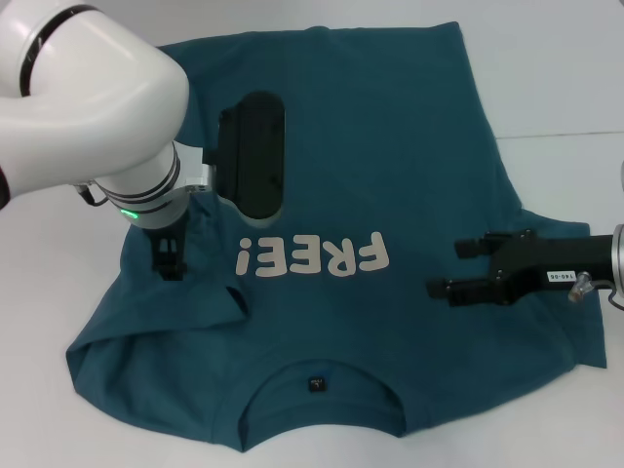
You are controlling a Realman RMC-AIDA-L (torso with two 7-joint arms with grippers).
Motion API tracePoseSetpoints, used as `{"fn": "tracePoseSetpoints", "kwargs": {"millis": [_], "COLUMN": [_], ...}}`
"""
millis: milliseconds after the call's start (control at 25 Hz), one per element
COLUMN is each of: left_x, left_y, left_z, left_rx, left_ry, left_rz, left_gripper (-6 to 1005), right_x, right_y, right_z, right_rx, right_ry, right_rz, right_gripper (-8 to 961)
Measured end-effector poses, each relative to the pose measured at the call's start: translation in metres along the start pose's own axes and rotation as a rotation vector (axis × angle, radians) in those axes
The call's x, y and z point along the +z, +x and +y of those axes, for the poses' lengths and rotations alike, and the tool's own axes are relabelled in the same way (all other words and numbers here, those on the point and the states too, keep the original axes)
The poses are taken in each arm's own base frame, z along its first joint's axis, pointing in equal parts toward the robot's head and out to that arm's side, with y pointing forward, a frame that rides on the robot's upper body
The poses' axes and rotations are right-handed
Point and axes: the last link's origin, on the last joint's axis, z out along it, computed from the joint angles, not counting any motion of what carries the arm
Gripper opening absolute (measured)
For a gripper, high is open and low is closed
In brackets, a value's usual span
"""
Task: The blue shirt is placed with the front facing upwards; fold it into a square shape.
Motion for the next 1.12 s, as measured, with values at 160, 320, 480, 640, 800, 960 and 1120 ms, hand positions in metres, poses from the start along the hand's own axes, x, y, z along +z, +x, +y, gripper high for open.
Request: {"fn": "tracePoseSetpoints", "kwargs": {"millis": [160, 320, 480, 640, 800, 960, 1120], "left_x": [0.003, 0.007, 0.010, 0.012, 0.016, 0.017, 0.018], "left_y": [-0.002, -0.007, -0.007, -0.007, -0.006, -0.007, -0.007], "left_z": [-0.003, -0.006, -0.004, -0.003, -0.003, -0.004, -0.004], "left_rx": [0.003, 0.006, 0.020, 0.027, 0.028, 0.030, 0.036], "left_ry": [0.011, 0.022, 0.024, 0.025, 0.031, 0.039, 0.041], "left_rz": [-0.007, -0.010, -0.016, -0.020, -0.017, -0.013, -0.014], "left_gripper": [690, 689, 676, 623, 472, 427, 417], "right_x": [0.000, 0.000, 0.000, 0.001, 0.001, 0.001, 0.001], "right_y": [0.000, 0.001, 0.000, 0.000, 0.000, 0.001, 0.002], "right_z": [0.000, 0.001, 0.001, 0.001, 0.001, 0.001, 0.001], "right_rx": [0.001, 0.004, 0.004, 0.004, 0.012, 0.016, 0.017], "right_ry": [-0.002, -0.002, -0.003, -0.003, -0.004, -0.003, -0.002], "right_rz": [0.000, 0.000, 0.000, 0.004, 0.019, 0.022, 0.022], "right_gripper": [916, 916, 916, 916, 916, 916, 916]}}
